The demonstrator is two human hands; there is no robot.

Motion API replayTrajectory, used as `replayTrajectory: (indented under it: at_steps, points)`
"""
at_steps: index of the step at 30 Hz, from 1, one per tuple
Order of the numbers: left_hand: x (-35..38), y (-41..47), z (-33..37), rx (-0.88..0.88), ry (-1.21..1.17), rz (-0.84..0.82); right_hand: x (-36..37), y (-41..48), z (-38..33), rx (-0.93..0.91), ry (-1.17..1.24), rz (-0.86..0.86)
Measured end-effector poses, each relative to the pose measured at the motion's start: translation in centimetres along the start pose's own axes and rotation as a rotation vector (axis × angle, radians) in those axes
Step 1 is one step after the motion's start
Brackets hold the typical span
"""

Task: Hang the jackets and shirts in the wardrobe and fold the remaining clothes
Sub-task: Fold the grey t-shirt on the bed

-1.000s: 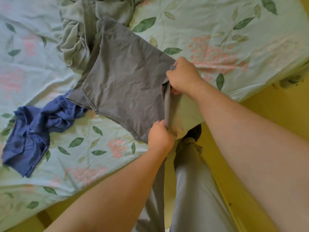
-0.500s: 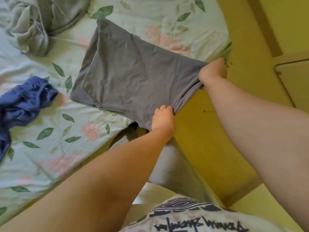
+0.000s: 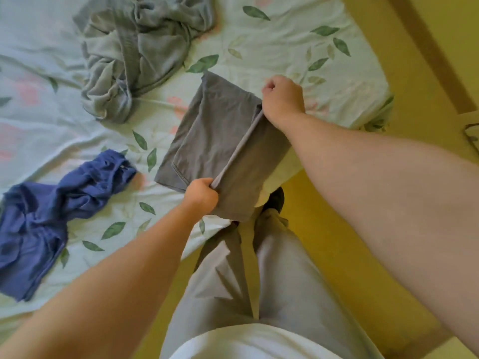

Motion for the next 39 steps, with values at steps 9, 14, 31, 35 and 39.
replayTrajectory:
  at_steps: [9, 14, 31, 35, 39]
  points:
    - [-9.8, 9.6, -7.0, -0.109, -0.178, 0.275, 11.7, 9.5, -9.0, -0.049, 0.000, -0.360]
    - [-10.0, 12.5, -9.3, -0.117, -0.184, 0.296, 13.6, 13.0, -9.2, -0.288, -0.388, -0.316]
    - [-11.2, 10.9, -10.0, -0.310, 0.076, 0.503, 11.3, 13.8, -1.6, -0.154, -0.478, -0.287]
    - [-11.1, 11.3, -2.5, 0.008, 0.142, 0.624, 10.0, 13.1, 2.2, -0.165, -0.503, -0.337]
    - [-12.0, 14.3, 9.3, 0.344, 0.297, 0.622, 8.7, 12.9, 4.2, -0.200, -0.546, -0.393]
Point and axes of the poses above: each hand's wrist, its own y-axis towards the middle knuckle, its own x-axis out of the palm, z = x × y, the point moved 6 cm from there along y, towards the middle knuckle, and after that the axes turned 6 degrees about -z, right-handed, at the moved point
